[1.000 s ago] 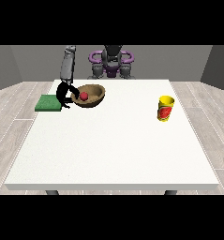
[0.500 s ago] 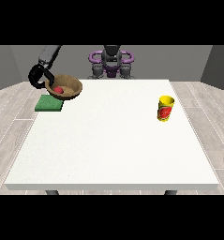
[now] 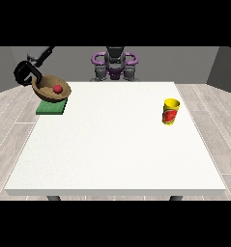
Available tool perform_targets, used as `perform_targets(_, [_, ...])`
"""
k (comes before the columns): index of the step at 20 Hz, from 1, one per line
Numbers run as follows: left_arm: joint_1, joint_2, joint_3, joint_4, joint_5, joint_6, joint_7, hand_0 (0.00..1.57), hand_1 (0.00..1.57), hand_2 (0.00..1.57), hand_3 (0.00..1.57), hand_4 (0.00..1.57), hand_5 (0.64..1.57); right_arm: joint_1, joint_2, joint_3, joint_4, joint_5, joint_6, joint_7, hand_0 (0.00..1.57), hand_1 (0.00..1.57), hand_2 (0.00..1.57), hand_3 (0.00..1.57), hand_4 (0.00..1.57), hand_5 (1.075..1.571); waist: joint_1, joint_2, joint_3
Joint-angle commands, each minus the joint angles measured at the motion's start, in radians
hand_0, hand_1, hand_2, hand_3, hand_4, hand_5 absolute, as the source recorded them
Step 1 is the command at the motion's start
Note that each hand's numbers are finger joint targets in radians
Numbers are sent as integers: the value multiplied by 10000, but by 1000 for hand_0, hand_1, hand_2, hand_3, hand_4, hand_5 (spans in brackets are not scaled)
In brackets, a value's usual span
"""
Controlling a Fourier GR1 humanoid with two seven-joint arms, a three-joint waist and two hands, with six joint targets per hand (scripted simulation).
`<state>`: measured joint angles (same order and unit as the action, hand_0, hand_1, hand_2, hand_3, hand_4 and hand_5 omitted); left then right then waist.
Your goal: Pick the cup and pour the ball into the bowl, then pick the bowl and place it on the pad
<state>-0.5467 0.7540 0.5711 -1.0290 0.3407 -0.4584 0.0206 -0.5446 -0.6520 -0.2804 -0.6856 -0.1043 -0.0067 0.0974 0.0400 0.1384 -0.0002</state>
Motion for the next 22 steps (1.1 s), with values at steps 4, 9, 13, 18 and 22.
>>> perform_targets(4, [71, 343, 135, 554, 26, 70, -439, 0, 0, 0, 0, 1215, 1553, 92, 356, -175, 40, -53, -126, -308, 1571, 1571, 1571, 489, 1073, 1568, -193, 236, 4])
perform_targets(9, [16, 412, 313, 546, 171, -144, -1193, 0, 0, 0, 0, 1206, 1555, -242, 510, -743, 521, -613, 160, -1007, 1571, 1571, 1571, 450, 1052, 1569, 28, 1231, 5])
perform_targets(13, [-147, 830, 237, 1295, -35, -309, -1380, 0, 0, 0, 0, 1204, 1555, -492, 938, -395, 60, -498, -60, -548, 1571, 1571, 1571, 579, 1010, 1571, -393, 1115, -3])
perform_targets(18, [103, 433, 36, 297, 166, -103, -1196, 0, 0, 0, 0, 1192, 1561, -474, 117, -1433, 1208, -1115, -59, -442, 1571, 1571, 1571, 875, 710, 1571, 157, 1008, 11])
perform_targets(22, [3, 774, 76, 165, 656, -378, -292, 0, 0, 0, 0, 1192, 1563, -105, -211, -1431, 1567, -756, -520, -963, 1571, 1571, 1571, 1087, 0, 1550, 284, 826, 14])
